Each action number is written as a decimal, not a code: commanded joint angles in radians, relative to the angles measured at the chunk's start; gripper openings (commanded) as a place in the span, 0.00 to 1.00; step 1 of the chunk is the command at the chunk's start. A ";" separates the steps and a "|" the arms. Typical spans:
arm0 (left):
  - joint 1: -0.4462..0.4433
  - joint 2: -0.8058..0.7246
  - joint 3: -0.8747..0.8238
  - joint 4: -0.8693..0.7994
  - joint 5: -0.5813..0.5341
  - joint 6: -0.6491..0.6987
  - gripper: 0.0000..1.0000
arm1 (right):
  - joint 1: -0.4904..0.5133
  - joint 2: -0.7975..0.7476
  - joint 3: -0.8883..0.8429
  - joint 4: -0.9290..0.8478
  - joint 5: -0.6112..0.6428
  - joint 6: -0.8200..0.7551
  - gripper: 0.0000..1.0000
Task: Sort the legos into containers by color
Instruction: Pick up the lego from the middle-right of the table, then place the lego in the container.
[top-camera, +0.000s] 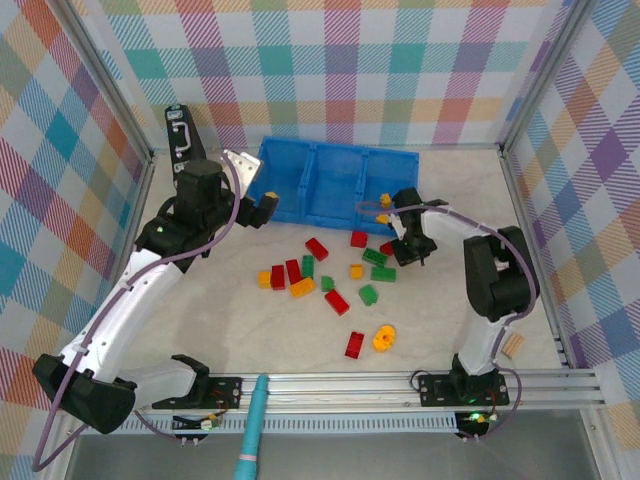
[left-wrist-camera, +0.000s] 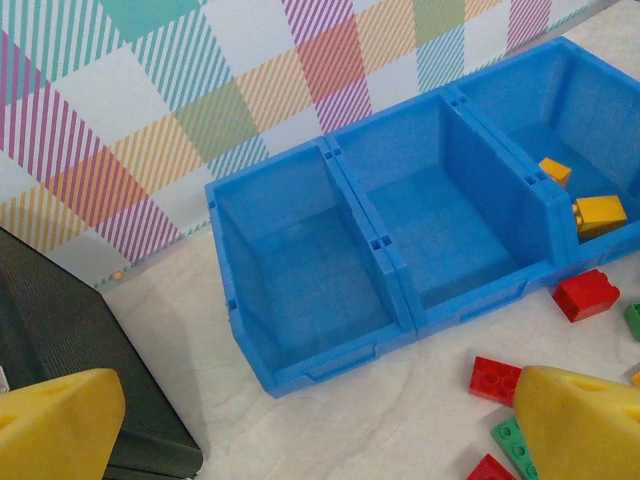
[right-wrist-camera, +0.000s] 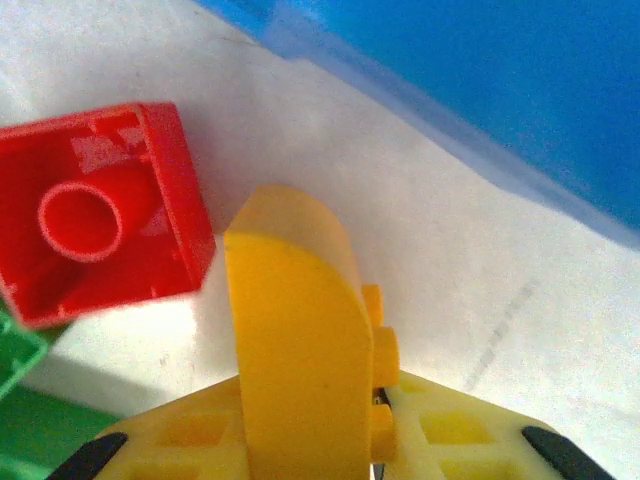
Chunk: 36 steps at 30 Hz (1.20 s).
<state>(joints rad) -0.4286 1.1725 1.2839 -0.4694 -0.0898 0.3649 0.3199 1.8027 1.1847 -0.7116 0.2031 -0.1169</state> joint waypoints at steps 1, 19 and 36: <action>0.009 0.002 0.021 0.003 0.006 0.017 1.00 | -0.005 -0.107 0.037 -0.075 0.048 0.070 0.30; 0.008 -0.003 0.015 0.002 0.002 0.017 1.00 | -0.005 0.064 0.368 0.053 -0.008 0.110 0.30; 0.008 0.014 0.011 -0.003 -0.010 0.026 1.00 | -0.004 0.373 0.627 0.054 -0.030 0.096 0.34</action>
<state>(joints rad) -0.4286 1.1744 1.2839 -0.4690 -0.0906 0.3759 0.3191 2.1445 1.7710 -0.6498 0.1894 -0.0219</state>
